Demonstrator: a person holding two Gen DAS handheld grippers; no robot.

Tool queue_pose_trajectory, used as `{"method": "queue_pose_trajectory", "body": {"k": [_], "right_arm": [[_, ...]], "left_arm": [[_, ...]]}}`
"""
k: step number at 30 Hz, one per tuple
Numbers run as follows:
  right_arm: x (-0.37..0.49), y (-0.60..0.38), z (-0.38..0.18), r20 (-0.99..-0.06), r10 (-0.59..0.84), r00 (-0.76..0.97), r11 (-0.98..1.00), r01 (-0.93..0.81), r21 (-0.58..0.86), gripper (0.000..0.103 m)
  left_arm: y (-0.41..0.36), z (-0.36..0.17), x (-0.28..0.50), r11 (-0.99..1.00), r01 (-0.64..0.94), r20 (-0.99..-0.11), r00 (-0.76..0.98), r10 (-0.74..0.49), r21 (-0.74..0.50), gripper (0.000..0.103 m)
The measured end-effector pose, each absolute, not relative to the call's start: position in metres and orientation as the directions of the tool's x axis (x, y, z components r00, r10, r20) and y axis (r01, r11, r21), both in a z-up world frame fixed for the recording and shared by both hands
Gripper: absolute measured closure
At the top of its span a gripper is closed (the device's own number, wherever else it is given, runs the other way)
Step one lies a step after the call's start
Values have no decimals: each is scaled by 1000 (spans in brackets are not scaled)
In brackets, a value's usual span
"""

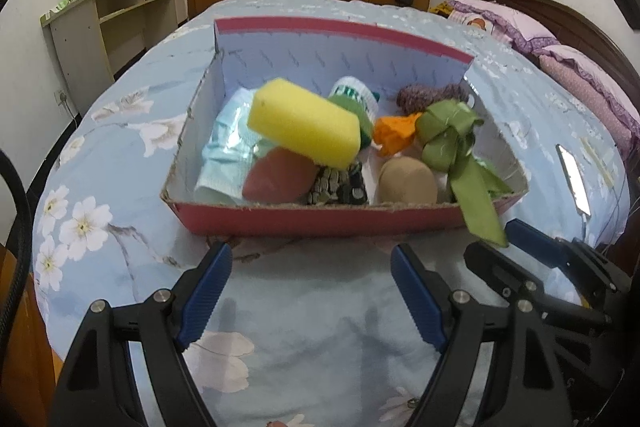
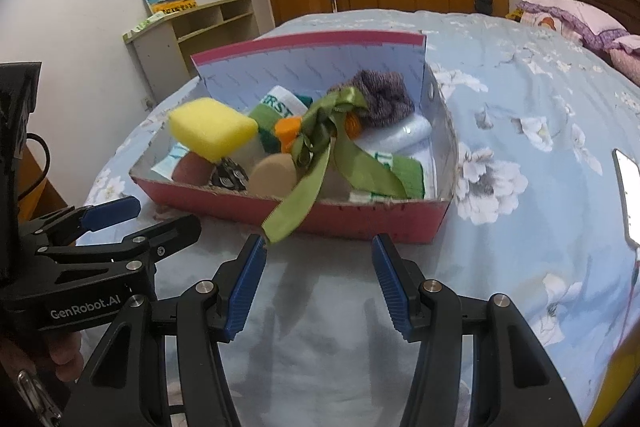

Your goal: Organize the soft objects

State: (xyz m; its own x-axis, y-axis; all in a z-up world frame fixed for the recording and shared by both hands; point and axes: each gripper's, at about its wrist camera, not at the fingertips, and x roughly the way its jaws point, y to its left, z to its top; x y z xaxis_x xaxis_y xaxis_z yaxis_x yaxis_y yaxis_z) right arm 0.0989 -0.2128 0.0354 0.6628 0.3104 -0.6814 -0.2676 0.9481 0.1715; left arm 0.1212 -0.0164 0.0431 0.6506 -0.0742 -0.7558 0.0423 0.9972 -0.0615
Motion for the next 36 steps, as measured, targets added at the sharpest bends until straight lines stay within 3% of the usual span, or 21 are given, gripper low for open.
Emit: {"method": "queue_pose_trajectory", "body": {"k": [36], "right_arm": [[110, -212, 11, -716, 308, 627, 950, -244, 195, 47]], "left_arm": [[-15, 15, 132, 997, 40, -801, 593, -78, -67, 18]]}}
